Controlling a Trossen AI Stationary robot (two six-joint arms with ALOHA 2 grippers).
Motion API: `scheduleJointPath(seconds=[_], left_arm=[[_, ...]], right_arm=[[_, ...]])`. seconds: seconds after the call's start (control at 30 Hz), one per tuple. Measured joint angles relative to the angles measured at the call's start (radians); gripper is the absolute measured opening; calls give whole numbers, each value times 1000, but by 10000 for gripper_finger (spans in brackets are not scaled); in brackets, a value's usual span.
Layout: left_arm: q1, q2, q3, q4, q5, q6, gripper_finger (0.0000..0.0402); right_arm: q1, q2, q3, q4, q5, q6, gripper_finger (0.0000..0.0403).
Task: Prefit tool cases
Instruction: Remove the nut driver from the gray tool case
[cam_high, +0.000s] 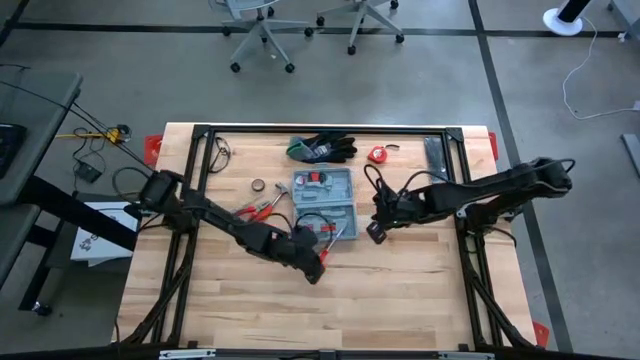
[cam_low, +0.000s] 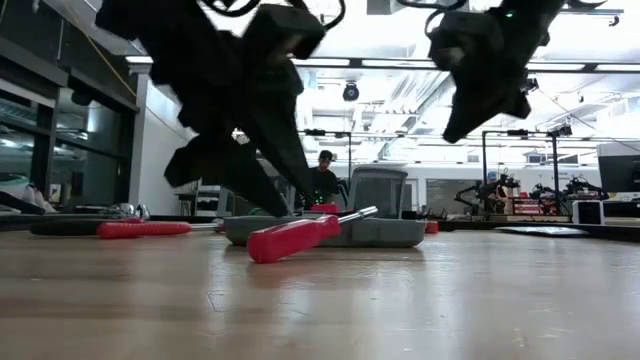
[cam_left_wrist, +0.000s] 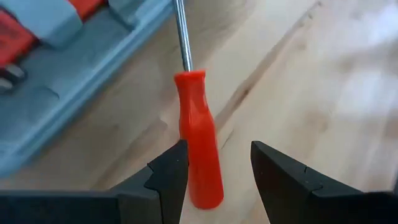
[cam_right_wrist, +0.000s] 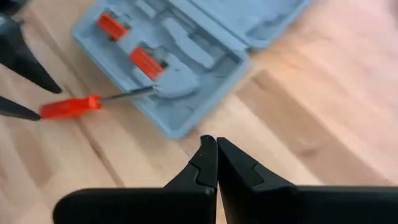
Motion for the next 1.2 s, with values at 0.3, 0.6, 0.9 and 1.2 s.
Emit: scheduleJointPath(seconds=[0.3,0.6,0.9,1.2], left_arm=[[5,83,166,-243,-99,43,163],[9,196,223,-283,-40,-10,169],[16,224,229,-330,61,-77,81],[-1,-6,225,-438,-22,-95,67]], right_arm=[[35,-37,1,-110,37,-32,0],[57,-36,2,-153,66,-53,0],[57,-36,2,-155,62,-102,0],[57,-36,2,-152,66,-136,0]])
